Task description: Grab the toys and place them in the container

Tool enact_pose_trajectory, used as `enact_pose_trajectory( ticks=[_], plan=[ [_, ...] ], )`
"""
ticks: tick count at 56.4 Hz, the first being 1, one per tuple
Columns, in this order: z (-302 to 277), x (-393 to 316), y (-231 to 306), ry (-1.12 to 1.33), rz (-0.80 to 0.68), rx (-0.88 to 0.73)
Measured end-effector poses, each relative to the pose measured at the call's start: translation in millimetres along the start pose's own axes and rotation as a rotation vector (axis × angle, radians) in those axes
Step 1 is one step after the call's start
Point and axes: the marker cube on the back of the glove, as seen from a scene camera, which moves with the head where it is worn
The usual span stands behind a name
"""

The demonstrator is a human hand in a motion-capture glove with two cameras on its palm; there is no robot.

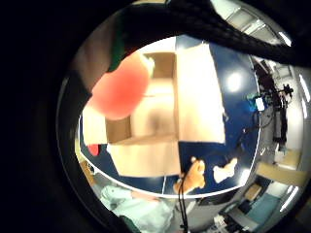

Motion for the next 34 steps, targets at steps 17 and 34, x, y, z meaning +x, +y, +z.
enact_pose_trajectory(
  ticks=[17, 34],
  plan=[
    [-64, 36, 68, 0.021, 0.065, 0.078],
    [-101, 90, 207, 0.216, 0.11, 0.004]
  ],
)
